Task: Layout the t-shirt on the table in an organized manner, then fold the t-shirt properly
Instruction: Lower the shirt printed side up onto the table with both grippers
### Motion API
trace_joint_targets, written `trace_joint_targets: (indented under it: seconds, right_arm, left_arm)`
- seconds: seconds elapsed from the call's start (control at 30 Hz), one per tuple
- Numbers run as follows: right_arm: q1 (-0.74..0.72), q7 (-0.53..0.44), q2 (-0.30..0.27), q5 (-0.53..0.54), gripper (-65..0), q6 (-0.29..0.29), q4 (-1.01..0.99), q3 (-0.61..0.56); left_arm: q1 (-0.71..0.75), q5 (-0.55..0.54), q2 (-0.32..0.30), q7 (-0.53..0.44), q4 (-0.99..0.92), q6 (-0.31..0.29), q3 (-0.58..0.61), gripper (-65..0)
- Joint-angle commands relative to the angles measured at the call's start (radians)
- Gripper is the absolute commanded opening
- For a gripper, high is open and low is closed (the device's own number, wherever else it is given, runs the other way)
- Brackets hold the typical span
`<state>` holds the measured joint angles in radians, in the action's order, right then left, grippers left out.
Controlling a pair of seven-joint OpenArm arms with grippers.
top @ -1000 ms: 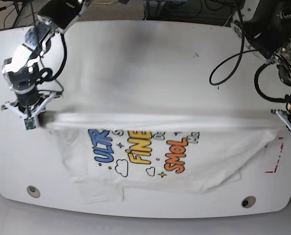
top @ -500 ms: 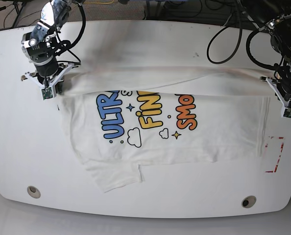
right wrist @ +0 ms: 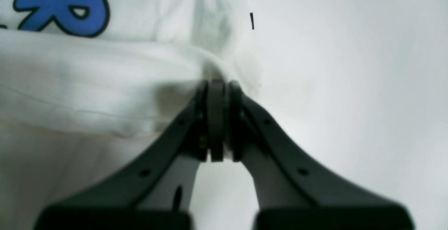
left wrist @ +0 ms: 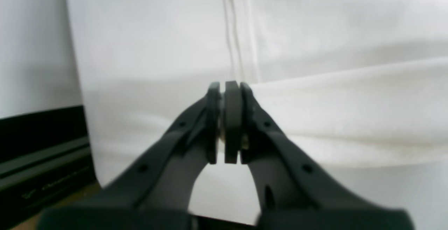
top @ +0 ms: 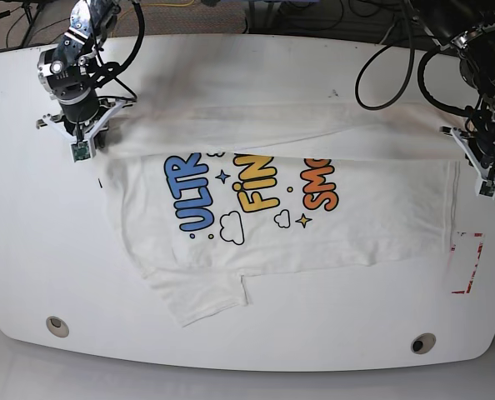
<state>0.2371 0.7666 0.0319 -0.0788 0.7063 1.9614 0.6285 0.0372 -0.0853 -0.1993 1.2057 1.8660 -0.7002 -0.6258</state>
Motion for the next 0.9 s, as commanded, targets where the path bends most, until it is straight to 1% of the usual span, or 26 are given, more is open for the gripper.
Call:
trace_joint_targets:
  seconds: [0.0, 0.3, 0.7, 0.73, 0.8, 0.87]
  right_arm:
    - [0.0, -0.019, -0.011, 0.003, -64.8, -0.008, 0.003, 0.003]
    - [0.015, -0.019, -0.01, 0.009, -64.8, -0.008, -0.01, 0.001]
    - [0.018, -0.019, -0.011, 0.009, -64.7, -0.008, -0.087, 0.001]
    - [0.018, -0.019, -0.011, 0.009, -64.7, -0.008, -0.087, 0.001]
    - [0.02, -0.019, -0.011, 0.009, -63.3, -0.008, -0.087, 0.001]
    - [0.021, -0.019, -0.011, 0.006, -59.3, -0.008, -0.087, 0.001]
  left_arm:
    - [0.005, 0.002, -0.016, -0.014, 0.013, 0.002, -0.003, -65.0]
    - [0.048, 0.0, -0.015, -0.014, 0.014, 0.002, -0.003, -65.0]
    - [0.079, 0.003, -0.015, -0.014, 0.013, 0.002, -0.004, -65.0]
    - [0.08, 0.005, -0.015, -0.014, 0.013, 0.002, -0.004, -64.3]
    - [0.082, 0.006, -0.015, -0.014, 0.013, 0.002, -0.004, -60.0]
    - [0.085, 0.006, -0.015, -0.014, 0.013, 0.002, -0.004, -54.4]
